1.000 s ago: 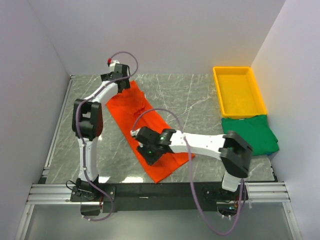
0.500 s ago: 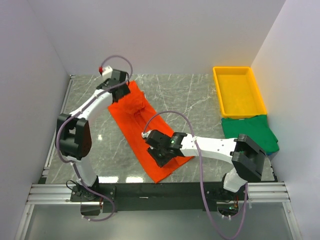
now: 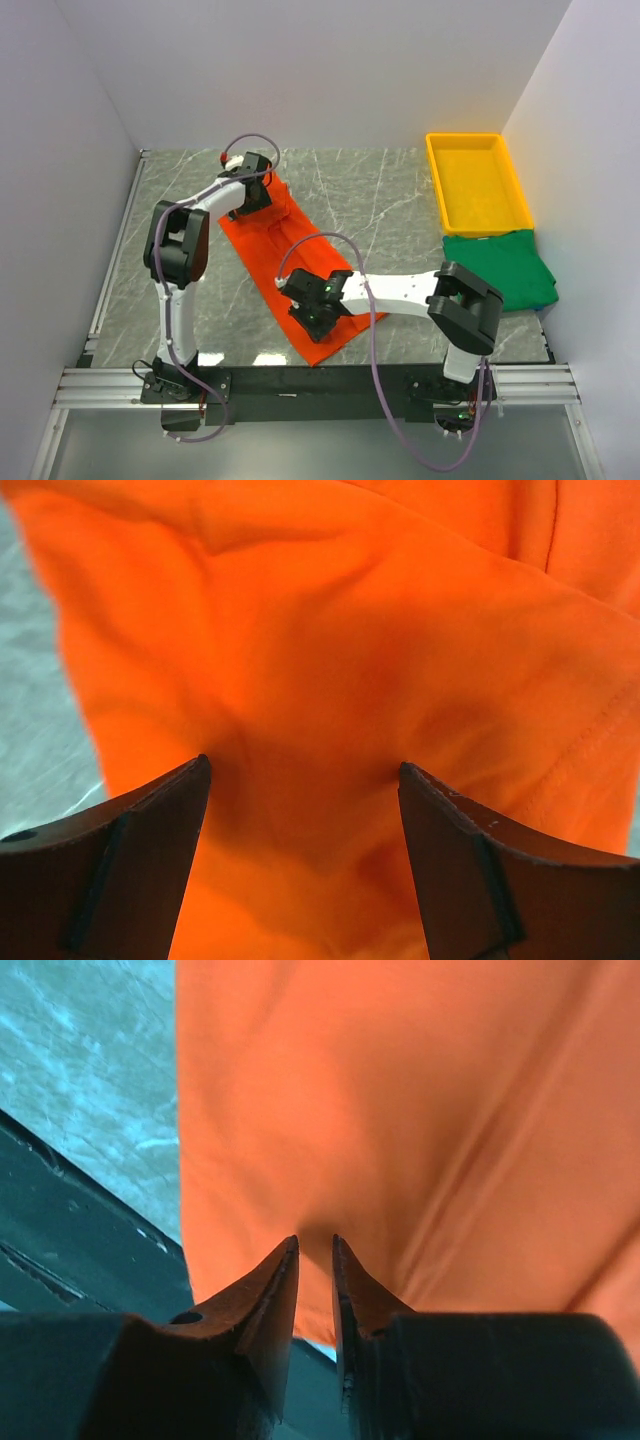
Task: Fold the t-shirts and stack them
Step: Rotate the tshirt 90 degrees, then grab the bottom of the folded rectangular tshirt with both arms
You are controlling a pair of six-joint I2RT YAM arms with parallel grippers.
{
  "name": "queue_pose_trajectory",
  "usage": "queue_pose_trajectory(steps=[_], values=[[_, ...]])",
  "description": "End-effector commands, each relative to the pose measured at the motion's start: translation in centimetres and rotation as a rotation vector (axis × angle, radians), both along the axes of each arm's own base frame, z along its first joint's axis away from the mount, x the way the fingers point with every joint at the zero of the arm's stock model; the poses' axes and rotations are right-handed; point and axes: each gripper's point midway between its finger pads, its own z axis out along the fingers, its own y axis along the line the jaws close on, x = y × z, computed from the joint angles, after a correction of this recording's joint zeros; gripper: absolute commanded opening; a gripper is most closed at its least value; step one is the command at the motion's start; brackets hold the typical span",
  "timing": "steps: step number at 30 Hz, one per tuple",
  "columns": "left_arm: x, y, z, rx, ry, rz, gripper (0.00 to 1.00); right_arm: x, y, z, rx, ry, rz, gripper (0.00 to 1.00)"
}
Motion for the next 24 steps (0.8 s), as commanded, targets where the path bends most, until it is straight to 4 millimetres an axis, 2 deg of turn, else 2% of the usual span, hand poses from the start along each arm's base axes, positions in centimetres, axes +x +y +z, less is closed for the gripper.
queue_pose_trajectory(steps=[1, 7, 8, 9, 10, 11, 12, 16, 19, 20, 22, 23, 24], values=[[2.3, -1.0, 0.5, -0.011, -0.037, -0.051, 0.81, 0.0, 2.3, 0.4, 0.051, 0.002, 0.035, 0.27], [4.7, -2.0, -2.0, 0.012, 0.009, -0.122, 0.84, 0.0, 3.8, -1.2, 0.027, 0.041, 0.064, 0.26], [5.8, -2.4, -1.5, 0.015, -0.011, -0.143, 0.85, 0.2, 4.6, -0.9, 0.043, 0.042, 0.075, 0.26], [6.1, -2.5, -2.6, 0.019, 0.003, -0.157, 0.85, 0.1, 4.8, -1.6, 0.028, 0.056, 0.081, 0.26], [6.5, -2.7, -2.8, 0.02, 0.004, -0.17, 0.85, 0.1, 5.0, -1.7, 0.021, 0.065, 0.085, 0.26], [7.5, -3.2, -2.0, 0.014, -0.021, -0.193, 0.86, 0.3, 6.0, -1.7, 0.031, 0.07, 0.098, 0.26], [7.9, -3.4, -3.0, 0.017, -0.009, -0.205, 0.86, 0.4, 6.2, -1.7, 0.027, 0.078, 0.101, 0.26], [9.8, -4.1, -2.2, 0.019, -0.056, -0.243, 0.91, 1.3, 7.7, -0.6, 0.037, 0.054, 0.114, 0.26], [10.5, -4.4, 0.3, 0.015, -0.113, -0.255, 0.96, 2.1, 9.0, 2.0, 0.085, 0.017, 0.106, 0.26], [10.8, -4.3, 2.2, 0.01, -0.146, -0.248, 0.98, 2.4, 9.4, 3.7, 0.121, -0.004, 0.094, 0.27], [10.7, -4.1, 4.9, 0.01, -0.172, -0.239, 0.99, 3.1, 9.2, 5.2, 0.144, -0.045, 0.061, 0.27], [10.6, -4.0, 7.9, 0.004, -0.216, -0.236, 0.99, 3.3, 9.1, 6.8, 0.175, -0.068, 0.05, 0.27], [10.4, -3.7, 9.6, 0.007, -0.238, -0.223, 1.0, 4.0, 8.7, 7.4, 0.182, -0.1, 0.025, 0.27]])
